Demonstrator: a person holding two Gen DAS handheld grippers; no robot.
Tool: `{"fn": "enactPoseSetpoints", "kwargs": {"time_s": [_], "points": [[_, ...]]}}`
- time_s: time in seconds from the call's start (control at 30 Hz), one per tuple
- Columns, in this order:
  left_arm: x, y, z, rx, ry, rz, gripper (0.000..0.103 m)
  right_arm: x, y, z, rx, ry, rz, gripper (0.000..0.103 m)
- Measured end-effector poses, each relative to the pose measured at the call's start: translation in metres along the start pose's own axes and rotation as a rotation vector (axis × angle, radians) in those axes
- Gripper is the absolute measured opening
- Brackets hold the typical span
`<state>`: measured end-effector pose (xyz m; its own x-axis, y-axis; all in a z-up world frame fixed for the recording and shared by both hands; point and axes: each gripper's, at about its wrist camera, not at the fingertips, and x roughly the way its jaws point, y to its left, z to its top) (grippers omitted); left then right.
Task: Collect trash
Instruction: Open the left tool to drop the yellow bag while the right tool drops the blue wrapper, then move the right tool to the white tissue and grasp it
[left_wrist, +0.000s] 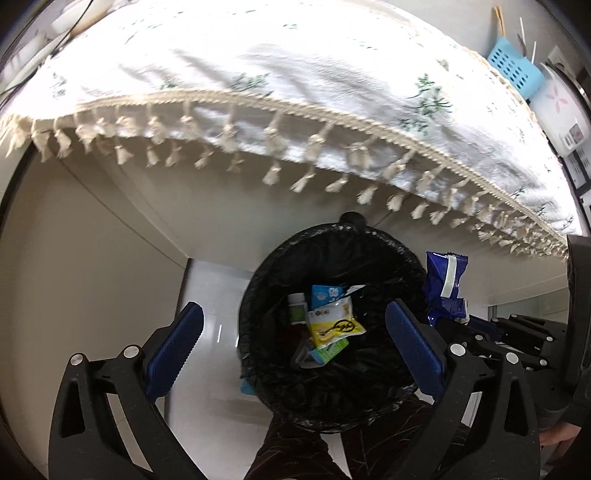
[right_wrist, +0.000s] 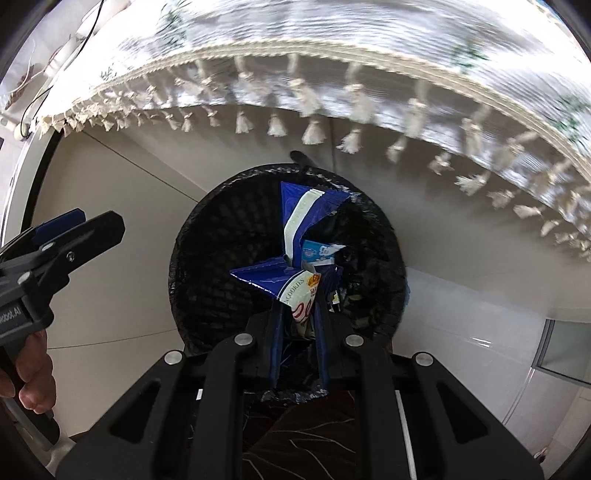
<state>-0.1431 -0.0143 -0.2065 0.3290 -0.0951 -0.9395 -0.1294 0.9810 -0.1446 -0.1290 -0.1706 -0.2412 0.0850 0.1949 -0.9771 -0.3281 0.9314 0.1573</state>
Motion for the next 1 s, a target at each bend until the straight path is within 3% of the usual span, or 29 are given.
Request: {"fn": "enactPoseSetpoints", "kwargs": {"time_s": [0.2, 0.5, 0.77, 1.0], "points": [[0.0, 0.014, -0.004, -0.02, 0.007, 0.011, 0.097, 0.012, 0.013, 0.005, -0.037, 0.021, 0.006, 0.015], [-0.001, 0.02, -0.005, -0.009, 0.006, 0.025, 0.097, 0.001, 0.007, 0.008, -0.014, -0.008, -0.011, 0.036], [-0.017, 0.021, 0.001, -0.017, -0.009, 0.013, 0.097, -0.037, 0.005, 0.014, -0.008, -0.083, -0.04, 0.067], [-0.046, 0.018, 0.017, -0.024, -0.051, 0.006, 0.097, -0.092, -0.004, 0.029, 0.04, -0.179, -0.037, 0.084]]}}
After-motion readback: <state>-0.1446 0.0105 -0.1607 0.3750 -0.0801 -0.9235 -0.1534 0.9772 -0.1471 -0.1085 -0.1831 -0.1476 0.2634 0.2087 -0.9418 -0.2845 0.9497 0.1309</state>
